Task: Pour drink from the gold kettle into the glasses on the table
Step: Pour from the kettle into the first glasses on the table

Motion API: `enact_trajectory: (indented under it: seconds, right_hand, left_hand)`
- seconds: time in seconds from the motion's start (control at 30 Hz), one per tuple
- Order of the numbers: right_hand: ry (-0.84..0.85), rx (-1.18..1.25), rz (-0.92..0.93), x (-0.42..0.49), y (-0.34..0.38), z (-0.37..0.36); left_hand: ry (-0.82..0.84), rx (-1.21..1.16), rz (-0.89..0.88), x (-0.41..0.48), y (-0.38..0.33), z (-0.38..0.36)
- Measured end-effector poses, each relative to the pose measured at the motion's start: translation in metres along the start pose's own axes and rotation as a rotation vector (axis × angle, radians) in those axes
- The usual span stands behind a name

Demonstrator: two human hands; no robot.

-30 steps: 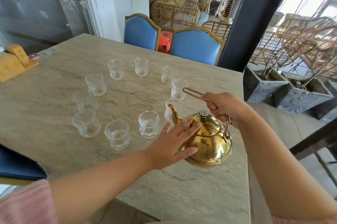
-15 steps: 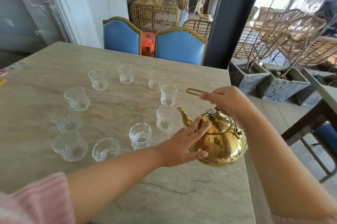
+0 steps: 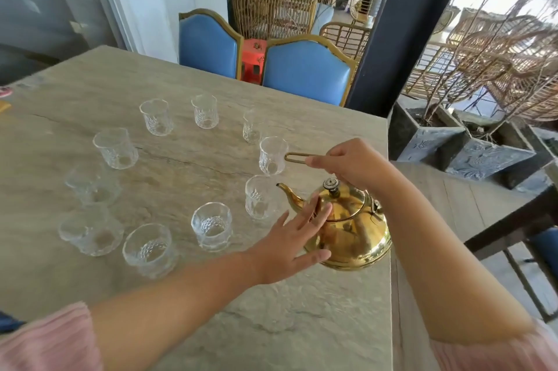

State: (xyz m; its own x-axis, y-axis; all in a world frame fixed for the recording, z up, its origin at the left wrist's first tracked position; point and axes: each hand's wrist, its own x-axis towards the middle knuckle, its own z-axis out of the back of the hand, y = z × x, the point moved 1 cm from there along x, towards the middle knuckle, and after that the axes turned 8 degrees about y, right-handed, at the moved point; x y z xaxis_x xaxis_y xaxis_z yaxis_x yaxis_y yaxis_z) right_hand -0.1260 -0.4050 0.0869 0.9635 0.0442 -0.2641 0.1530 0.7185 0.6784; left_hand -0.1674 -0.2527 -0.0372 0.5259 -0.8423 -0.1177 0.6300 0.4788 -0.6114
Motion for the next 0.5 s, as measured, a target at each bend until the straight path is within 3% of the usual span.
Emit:
enact_trajectory:
  seconds: [0.5]
  right_hand:
    - [0.153,-0.136,0.067,0.027,0.013,-0.004]
  left_hand:
    - [-0.026,0.006,0.036,0.004,0.014,0.001]
